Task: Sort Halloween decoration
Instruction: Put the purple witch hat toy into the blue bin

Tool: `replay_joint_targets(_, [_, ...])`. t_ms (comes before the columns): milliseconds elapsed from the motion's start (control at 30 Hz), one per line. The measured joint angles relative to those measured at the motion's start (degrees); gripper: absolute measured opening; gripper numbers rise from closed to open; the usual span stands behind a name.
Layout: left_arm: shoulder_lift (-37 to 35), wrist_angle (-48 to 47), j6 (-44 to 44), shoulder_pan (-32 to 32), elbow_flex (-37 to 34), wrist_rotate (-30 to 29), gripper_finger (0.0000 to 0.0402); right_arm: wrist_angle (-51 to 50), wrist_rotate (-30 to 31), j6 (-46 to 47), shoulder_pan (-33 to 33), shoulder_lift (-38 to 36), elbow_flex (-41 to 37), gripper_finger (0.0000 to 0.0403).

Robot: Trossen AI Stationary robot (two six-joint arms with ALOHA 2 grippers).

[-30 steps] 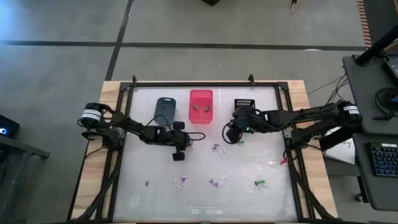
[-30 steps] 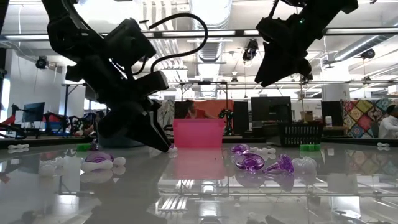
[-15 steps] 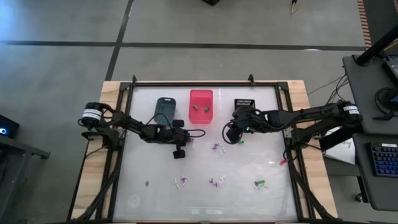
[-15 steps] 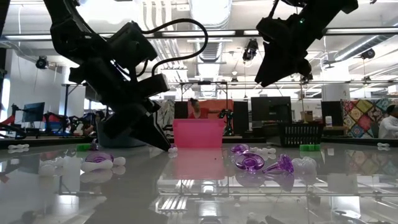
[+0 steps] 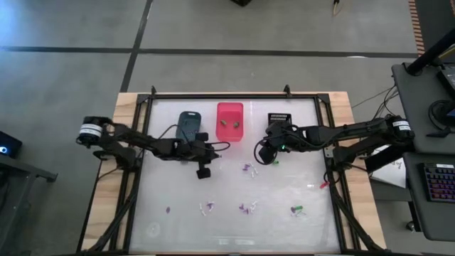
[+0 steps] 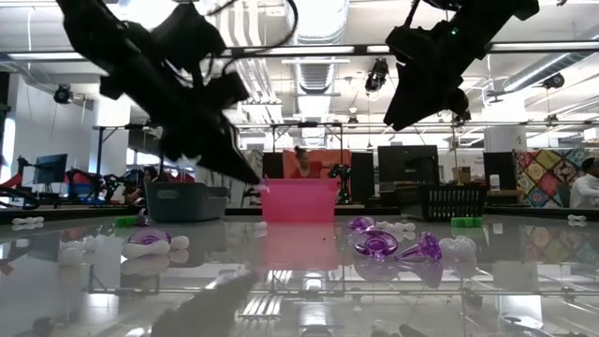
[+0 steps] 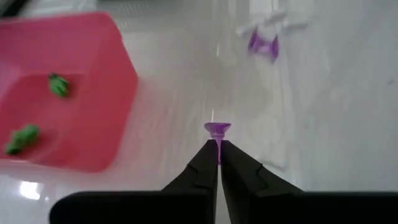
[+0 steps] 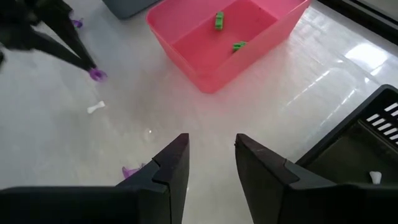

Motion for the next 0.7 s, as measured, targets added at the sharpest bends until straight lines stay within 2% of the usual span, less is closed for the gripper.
replay_joint_targets(133, [-8.1,-6.6,-0.3,1.0,0.0,-1.9,0.0,0.0,0.0,0.1,0.0,0.0,0.0,0.0125])
replay_joint_targets(333, [-19.2,-20.5,-0.3,6.7,0.0,-13.5,0.0,0.1,0.0,0.1,0.0,0.0,0.0,0.0122])
replay_joint_targets(467, [-22.9,-26.4,-0.1,12.0,0.0,-12.3,0.0,0.2,0.0,0.1,0.0,0.0,0.0,0.0118])
replay_joint_targets(600, [-23.4,-29.7,0.0,17.0,0.0,-11.8,0.0,0.3,0.0,0.1,0.0,0.0,0.0,0.0119])
replay_joint_targets(700, [-22.8,-29.7,0.0,18.1,0.1,-8.1,0.0,0.5,0.0,0.0,0.0,0.0,0.0,0.0122])
